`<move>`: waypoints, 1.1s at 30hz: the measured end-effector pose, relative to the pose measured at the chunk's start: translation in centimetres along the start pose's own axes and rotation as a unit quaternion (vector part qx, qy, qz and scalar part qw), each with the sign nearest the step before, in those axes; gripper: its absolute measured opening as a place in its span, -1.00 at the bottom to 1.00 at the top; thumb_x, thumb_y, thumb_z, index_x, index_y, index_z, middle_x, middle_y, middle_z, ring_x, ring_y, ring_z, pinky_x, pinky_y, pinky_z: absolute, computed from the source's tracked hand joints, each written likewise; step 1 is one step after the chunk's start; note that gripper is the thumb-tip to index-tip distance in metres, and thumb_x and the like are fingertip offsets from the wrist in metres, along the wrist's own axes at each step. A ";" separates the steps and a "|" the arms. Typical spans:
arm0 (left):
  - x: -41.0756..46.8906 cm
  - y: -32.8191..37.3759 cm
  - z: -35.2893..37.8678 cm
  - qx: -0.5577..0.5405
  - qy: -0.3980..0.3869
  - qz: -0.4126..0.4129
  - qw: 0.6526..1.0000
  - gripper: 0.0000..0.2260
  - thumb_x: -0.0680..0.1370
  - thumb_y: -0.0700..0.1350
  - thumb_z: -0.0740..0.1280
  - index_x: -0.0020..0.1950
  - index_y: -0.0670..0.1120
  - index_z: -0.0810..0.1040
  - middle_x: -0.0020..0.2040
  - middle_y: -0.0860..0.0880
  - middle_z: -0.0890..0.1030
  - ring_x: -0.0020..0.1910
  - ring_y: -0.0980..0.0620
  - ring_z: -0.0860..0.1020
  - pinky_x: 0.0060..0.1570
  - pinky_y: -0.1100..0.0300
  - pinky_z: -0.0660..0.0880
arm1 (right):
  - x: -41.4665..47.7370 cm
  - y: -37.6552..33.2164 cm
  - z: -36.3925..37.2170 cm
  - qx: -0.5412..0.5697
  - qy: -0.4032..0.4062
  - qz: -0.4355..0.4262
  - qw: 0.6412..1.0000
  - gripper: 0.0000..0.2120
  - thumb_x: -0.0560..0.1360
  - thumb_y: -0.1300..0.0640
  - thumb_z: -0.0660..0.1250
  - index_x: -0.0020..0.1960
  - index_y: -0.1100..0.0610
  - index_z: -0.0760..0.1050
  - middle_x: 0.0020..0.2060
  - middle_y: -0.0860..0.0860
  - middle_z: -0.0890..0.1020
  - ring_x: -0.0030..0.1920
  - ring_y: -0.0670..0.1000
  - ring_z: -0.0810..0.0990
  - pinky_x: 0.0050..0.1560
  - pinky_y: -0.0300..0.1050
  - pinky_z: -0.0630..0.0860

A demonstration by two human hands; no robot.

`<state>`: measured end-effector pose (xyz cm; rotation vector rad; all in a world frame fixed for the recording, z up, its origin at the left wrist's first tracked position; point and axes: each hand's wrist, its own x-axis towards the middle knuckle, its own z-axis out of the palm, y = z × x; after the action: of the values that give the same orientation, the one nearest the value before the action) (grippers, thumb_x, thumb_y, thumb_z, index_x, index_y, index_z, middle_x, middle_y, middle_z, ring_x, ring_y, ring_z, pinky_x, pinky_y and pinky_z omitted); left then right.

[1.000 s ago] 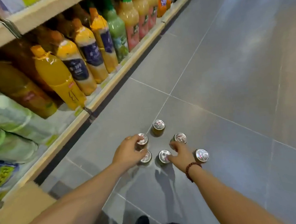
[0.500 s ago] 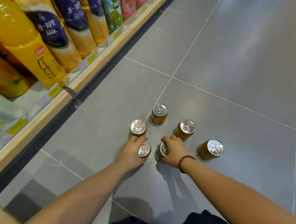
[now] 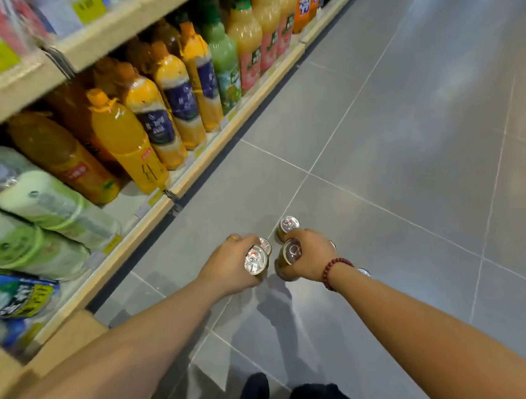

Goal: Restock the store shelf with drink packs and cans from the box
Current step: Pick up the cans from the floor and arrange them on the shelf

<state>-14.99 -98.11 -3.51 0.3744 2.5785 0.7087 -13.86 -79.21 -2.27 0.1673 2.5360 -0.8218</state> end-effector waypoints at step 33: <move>-50.2 24.2 -75.2 0.117 0.375 -0.057 0.918 -0.46 0.26 0.05 0.58 0.20 0.03 0.55 -0.11 0.20 0.50 -0.05 0.14 0.45 -0.24 0.33 0.28 | -38.9 -69.3 -45.9 -0.107 0.066 -0.450 0.884 -0.48 0.20 0.01 0.60 0.10 0.11 0.56 0.01 0.05 0.61 0.05 0.06 0.57 0.06 0.03 0.59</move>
<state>-3.95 -127.62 84.57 0.0012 3.3935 0.5706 -15.00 -107.89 84.90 -1.1388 2.7690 -0.8288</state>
